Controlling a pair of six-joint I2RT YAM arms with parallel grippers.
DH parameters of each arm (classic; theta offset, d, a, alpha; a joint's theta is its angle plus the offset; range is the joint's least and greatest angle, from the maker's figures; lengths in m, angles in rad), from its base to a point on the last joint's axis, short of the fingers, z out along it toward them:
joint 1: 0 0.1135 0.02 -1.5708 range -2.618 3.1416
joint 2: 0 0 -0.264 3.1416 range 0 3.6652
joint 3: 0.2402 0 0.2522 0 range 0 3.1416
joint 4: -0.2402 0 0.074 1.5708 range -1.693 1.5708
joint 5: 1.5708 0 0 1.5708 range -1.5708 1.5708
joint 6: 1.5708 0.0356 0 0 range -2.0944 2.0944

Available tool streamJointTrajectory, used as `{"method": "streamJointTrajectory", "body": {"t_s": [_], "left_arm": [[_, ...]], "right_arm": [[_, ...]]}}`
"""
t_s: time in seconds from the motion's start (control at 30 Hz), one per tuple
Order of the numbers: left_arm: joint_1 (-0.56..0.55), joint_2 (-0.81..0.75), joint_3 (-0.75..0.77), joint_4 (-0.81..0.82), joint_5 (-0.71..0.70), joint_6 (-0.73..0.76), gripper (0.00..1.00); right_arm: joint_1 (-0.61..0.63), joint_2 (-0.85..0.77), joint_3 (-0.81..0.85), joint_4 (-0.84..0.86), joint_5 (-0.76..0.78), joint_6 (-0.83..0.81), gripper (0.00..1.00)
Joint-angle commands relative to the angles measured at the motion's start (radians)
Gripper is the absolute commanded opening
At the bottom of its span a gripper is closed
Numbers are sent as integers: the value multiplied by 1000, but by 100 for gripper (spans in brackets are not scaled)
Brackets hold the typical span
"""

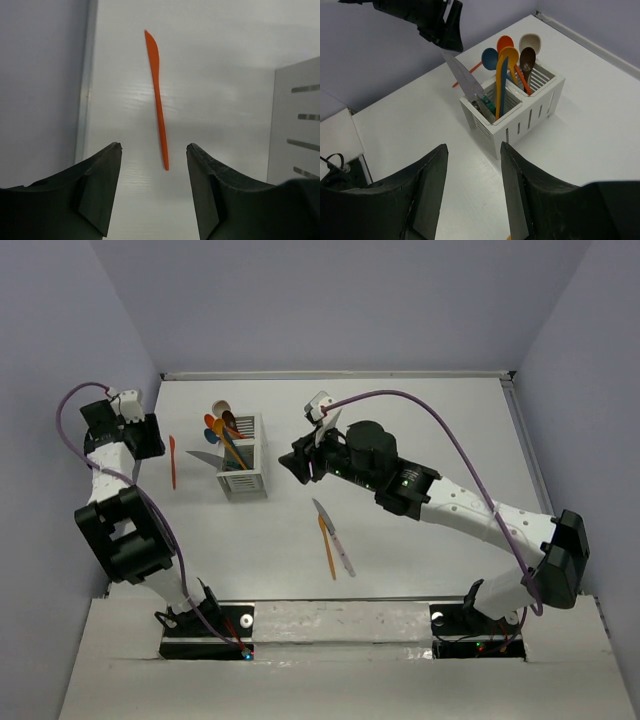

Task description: Sort the eating utensils into containers

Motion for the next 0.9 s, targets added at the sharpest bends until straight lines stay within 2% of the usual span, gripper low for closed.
{"method": "streamJointTrajectory", "body": {"t_s": [0.0,0.23,0.5,0.63,0.77,0.87], "left_arm": [[-50,35,-4,33,-68,9,65],[-104,248,23,49,-160,4,64],[-121,353,68,54,-202,-8,61],[-144,384,72,20,-195,18,57],[-144,402,65,-32,-208,74,43],[-146,385,27,-33,-247,108,42]], "right_arm": [[11,-1,-16,-6,-3,-5,52],[11,25,-33,-17,37,-10,52],[11,50,-27,-46,51,-13,52],[11,56,-25,-46,66,-15,52],[11,47,-22,-77,65,-18,52],[11,35,-28,-80,68,-19,52]]}}
